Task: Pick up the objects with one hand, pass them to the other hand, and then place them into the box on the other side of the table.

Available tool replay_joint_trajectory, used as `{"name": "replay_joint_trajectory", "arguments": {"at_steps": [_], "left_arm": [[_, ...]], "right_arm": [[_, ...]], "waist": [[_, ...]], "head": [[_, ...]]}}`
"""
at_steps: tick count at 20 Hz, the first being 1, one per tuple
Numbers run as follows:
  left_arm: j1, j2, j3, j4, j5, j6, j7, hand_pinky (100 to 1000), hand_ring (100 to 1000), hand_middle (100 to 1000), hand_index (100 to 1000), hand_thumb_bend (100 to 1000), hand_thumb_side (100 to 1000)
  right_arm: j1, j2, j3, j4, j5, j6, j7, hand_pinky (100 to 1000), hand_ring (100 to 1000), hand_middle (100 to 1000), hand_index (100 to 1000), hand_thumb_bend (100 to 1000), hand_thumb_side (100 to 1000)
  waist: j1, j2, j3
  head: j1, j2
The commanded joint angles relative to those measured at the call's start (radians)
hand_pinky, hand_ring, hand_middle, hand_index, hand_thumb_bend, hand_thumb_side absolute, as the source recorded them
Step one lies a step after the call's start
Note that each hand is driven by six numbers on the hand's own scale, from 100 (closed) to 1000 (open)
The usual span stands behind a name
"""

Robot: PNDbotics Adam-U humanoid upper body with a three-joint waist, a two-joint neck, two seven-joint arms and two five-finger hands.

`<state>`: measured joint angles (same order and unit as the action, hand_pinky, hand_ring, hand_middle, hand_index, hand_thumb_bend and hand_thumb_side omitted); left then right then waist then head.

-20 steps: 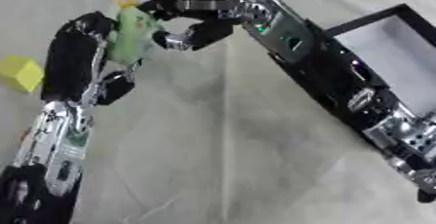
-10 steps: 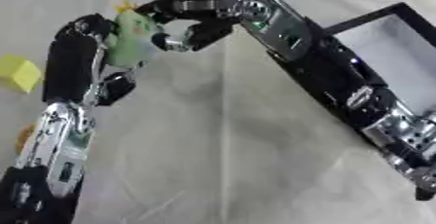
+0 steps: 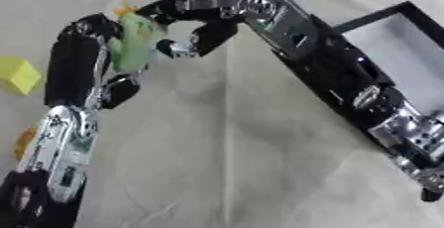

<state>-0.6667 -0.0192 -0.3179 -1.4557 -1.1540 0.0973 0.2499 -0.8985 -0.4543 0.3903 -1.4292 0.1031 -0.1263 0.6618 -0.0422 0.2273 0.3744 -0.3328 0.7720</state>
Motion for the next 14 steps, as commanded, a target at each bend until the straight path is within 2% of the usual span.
{"name": "replay_joint_trajectory", "arguments": {"at_steps": [1, 5, 6, 7, 14], "left_arm": [[-0.027, -0.015, -0.004, -0.009, 0.010, 0.019, 0.000, 727, 594, 483, 541, 297, 100], [-0.025, -0.014, -0.003, -0.007, 0.018, 0.041, -0.005, 725, 589, 479, 539, 302, 100], [-0.024, -0.014, -0.004, -0.007, 0.022, 0.045, -0.006, 723, 586, 479, 539, 302, 100], [-0.022, -0.014, -0.003, -0.005, 0.026, 0.051, -0.007, 722, 586, 476, 539, 304, 100], [-0.016, -0.014, 0.001, 0.002, 0.053, 0.090, -0.011, 717, 579, 472, 538, 305, 100]], "right_arm": [[-0.021, -0.010, 0.003, -0.034, -0.021, -0.012, -0.024, 1000, 959, 1000, 1000, 100, 410], [-0.024, -0.020, -0.002, -0.046, -0.029, -0.023, -0.054, 1000, 959, 1000, 1000, 100, 369], [-0.024, -0.022, -0.002, -0.047, -0.032, -0.024, -0.060, 1000, 959, 1000, 1000, 100, 436], [-0.026, -0.024, -0.005, -0.048, -0.035, -0.025, -0.067, 1000, 961, 1000, 1000, 100, 347], [-0.032, -0.039, -0.012, -0.058, -0.056, -0.022, -0.094, 1000, 963, 1000, 1000, 100, 321]], "waist": [[-0.006, 0.002, -0.003], [-0.006, 0.003, -0.004], [-0.006, 0.003, -0.005], [-0.006, 0.002, -0.005], [-0.005, 0.003, -0.010]], "head": [[-0.001, -0.002], [0.000, -0.002], [0.000, -0.002], [0.000, -0.002], [-0.001, -0.002]]}}
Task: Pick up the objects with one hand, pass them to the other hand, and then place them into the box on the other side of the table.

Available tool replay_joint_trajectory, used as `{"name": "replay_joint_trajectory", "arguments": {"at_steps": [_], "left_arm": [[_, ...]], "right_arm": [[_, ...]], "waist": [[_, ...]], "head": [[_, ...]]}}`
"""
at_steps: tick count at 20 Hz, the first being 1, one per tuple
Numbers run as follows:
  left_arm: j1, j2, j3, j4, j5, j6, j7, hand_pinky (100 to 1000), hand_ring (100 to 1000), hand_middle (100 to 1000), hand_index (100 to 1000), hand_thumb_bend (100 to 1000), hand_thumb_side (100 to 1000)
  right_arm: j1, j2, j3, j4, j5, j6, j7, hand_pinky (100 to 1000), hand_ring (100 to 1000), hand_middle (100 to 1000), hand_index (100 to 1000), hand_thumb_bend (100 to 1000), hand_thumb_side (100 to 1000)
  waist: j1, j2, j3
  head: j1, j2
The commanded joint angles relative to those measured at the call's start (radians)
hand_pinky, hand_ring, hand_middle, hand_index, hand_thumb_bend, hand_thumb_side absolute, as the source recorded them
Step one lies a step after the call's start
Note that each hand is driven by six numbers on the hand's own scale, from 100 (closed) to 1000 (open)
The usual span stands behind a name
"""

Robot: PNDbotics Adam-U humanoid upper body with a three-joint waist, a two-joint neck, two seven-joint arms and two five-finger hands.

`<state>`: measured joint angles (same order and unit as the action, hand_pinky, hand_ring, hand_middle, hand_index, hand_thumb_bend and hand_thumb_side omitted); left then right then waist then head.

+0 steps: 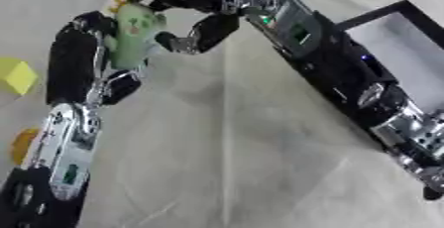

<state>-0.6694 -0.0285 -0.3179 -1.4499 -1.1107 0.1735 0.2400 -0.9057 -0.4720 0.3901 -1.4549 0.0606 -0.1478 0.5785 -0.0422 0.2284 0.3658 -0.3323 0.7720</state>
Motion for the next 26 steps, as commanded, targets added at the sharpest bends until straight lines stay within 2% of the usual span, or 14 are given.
{"name": "replay_joint_trajectory", "arguments": {"at_steps": [1, 9, 16, 22, 26], "left_arm": [[-0.012, -0.005, 0.001, -0.002, 0.012, 0.018, -0.001, 716, 578, 471, 537, 305, 100], [-0.009, -0.002, -0.001, -0.004, 0.017, 0.029, 0.005, 717, 579, 473, 541, 305, 100], [-0.009, 0.002, -0.010, -0.025, 0.000, 0.015, 0.014, 719, 581, 475, 543, 303, 100], [-0.009, 0.006, -0.021, -0.035, -0.015, -0.002, 0.021, 723, 583, 479, 547, 312, 100], [-0.010, 0.008, -0.033, -0.038, -0.026, -0.021, 0.021, 725, 584, 480, 548, 317, 100]], "right_arm": [[-0.025, -0.023, -0.013, -0.034, -0.015, 0.001, -0.014, 1000, 962, 1000, 1000, 100, 311], [-0.031, -0.038, -0.024, -0.035, -0.013, 0.000, -0.036, 1000, 964, 1000, 1000, 100, 288], [-0.032, -0.040, -0.030, 0.001, 0.028, -0.016, -0.024, 1000, 973, 1000, 1000, 100, 343], [-0.033, -0.039, -0.031, 0.020, 0.046, -0.036, -0.008, 1000, 978, 1000, 1000, 100, 338], [-0.035, -0.041, -0.027, 0.028, 0.047, -0.054, 0.013, 1000, 979, 1000, 1000, 100, 381]], "waist": [[-0.005, 0.001, -0.002], [-0.005, 0.000, -0.003], [-0.006, 0.002, -0.001], [-0.006, 0.004, 0.001], [-0.007, 0.004, 0.002]], "head": [[-0.001, -0.002], [-0.004, -0.002], [-0.007, -0.002], [-0.012, -0.002], [-0.012, -0.002]]}}
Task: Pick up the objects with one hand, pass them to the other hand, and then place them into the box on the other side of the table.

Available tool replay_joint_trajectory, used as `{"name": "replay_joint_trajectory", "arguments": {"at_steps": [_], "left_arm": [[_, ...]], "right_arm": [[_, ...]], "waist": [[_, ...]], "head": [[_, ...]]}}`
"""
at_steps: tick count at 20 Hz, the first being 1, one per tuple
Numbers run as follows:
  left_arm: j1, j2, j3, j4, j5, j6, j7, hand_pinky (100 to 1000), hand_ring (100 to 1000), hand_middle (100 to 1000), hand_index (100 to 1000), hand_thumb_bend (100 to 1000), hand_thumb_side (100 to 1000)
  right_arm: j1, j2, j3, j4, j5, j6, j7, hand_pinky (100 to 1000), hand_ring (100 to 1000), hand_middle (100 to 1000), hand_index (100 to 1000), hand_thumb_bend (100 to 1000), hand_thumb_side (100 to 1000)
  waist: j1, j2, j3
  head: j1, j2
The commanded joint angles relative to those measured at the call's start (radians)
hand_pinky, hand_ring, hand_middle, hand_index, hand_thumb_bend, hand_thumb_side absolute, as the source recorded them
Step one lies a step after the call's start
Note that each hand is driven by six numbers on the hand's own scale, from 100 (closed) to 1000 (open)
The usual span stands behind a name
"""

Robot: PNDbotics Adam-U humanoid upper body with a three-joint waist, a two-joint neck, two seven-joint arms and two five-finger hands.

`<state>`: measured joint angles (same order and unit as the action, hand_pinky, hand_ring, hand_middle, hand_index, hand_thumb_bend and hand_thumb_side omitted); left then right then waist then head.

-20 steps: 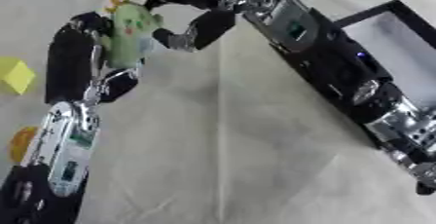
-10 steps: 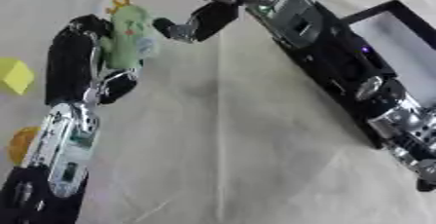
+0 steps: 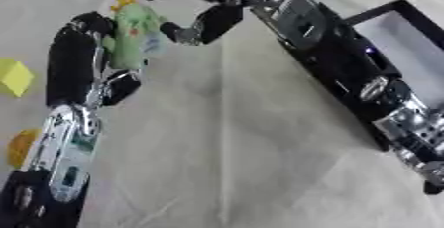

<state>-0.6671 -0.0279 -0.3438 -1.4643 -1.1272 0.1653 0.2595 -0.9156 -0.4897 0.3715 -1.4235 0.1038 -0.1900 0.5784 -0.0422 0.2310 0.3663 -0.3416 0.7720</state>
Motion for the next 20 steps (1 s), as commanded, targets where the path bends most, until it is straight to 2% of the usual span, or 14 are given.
{"name": "replay_joint_trajectory", "arguments": {"at_steps": [1, 9, 14, 20], "left_arm": [[-0.013, 0.008, -0.010, -0.023, -0.011, -0.016, 0.000, 726, 585, 480, 548, 319, 100], [-0.017, 0.009, -0.025, -0.024, -0.027, -0.042, -0.002, 729, 587, 481, 549, 325, 100], [-0.018, 0.009, -0.028, -0.025, -0.045, -0.052, 0.002, 733, 590, 483, 551, 332, 100], [-0.021, 0.009, -0.029, -0.031, -0.066, -0.061, 0.011, 735, 591, 485, 553, 336, 100]], "right_arm": [[-0.026, -0.023, -0.007, -0.002, 0.001, -0.014, 0.023, 1000, 979, 1000, 1000, 100, 391], [-0.030, -0.022, 0.000, -0.007, -0.029, -0.006, 0.103, 1000, 979, 1000, 1000, 100, 481], [-0.028, -0.021, 0.012, -0.008, -0.027, 0.002, 0.197, 1000, 977, 1000, 1000, 100, 610], [-0.025, -0.020, 0.009, -0.011, -0.008, -0.019, 0.275, 1000, 968, 996, 1000, 100, 601]], "waist": [[-0.007, 0.002, 0.002], [-0.010, 0.002, 0.006], [-0.012, 0.004, 0.008], [-0.014, 0.004, 0.011]], "head": [[-0.003, -0.002], [-0.008, -0.002], [-0.008, -0.002], [-0.013, -0.002]]}}
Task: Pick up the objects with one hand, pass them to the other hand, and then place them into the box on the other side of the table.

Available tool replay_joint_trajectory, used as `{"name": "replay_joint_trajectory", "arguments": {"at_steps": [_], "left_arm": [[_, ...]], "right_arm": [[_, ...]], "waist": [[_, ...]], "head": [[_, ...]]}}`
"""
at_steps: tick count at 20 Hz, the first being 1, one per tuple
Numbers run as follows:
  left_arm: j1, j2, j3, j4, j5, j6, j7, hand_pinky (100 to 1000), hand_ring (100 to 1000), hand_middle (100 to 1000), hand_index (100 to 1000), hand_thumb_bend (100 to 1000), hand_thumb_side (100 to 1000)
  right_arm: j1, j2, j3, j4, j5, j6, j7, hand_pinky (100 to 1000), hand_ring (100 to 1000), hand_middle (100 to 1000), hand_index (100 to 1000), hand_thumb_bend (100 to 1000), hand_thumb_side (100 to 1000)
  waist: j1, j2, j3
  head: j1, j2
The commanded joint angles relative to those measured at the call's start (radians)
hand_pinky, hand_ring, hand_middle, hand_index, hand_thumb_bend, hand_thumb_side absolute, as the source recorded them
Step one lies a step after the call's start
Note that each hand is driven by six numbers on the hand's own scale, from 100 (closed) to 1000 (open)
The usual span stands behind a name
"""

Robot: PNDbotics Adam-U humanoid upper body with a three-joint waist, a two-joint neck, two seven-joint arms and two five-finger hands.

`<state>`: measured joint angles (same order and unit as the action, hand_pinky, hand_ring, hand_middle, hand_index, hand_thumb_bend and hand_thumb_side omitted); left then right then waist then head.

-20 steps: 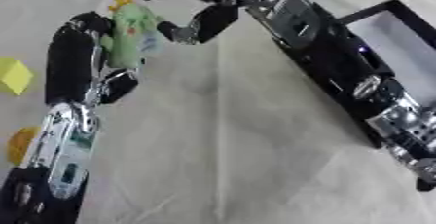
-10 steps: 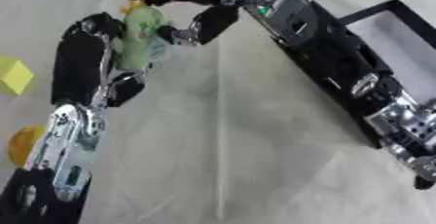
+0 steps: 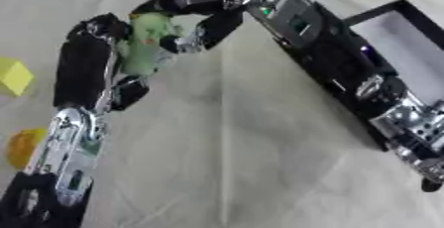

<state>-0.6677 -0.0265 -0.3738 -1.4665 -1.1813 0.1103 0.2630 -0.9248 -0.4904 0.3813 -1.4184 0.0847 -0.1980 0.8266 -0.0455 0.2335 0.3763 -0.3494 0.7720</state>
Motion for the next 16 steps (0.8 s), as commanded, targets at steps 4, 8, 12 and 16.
{"name": "replay_joint_trajectory", "arguments": {"at_steps": [4, 8, 12, 16], "left_arm": [[-0.021, 0.007, 0.002, -0.033, -0.018, -0.007, 0.015, 734, 591, 485, 553, 335, 100], [-0.021, 0.007, 0.002, -0.038, -0.018, -0.007, 0.027, 733, 591, 484, 553, 331, 100], [-0.021, 0.007, 0.001, -0.046, -0.009, -0.010, 0.044, 728, 587, 482, 552, 325, 100], [-0.023, 0.005, -0.004, -0.069, 0.035, -0.021, 0.084, 720, 583, 479, 552, 271, 100]], "right_arm": [[-0.011, -0.017, 0.001, -0.010, 0.039, -0.036, 0.047, 1000, 953, 984, 1000, 100, 591], [-0.010, -0.014, 0.001, -0.005, 0.050, -0.039, 0.055, 1000, 913, 949, 1000, 100, 479], [-0.007, -0.013, -0.003, -0.007, 0.054, -0.026, 0.026, 973, 862, 902, 1000, 100, 312], [-0.003, -0.009, -0.001, -0.001, 0.057, -0.023, -0.007, 947, 774, 848, 1000, 100, 222]], "waist": [[-0.013, 0.001, 0.002], [-0.014, 0.002, 0.004], [-0.014, 0.002, 0.006], [-0.014, 0.005, 0.009]], "head": [[-0.007, -0.002], [-0.008, -0.002], [-0.013, -0.002], [-0.019, -0.002]]}}
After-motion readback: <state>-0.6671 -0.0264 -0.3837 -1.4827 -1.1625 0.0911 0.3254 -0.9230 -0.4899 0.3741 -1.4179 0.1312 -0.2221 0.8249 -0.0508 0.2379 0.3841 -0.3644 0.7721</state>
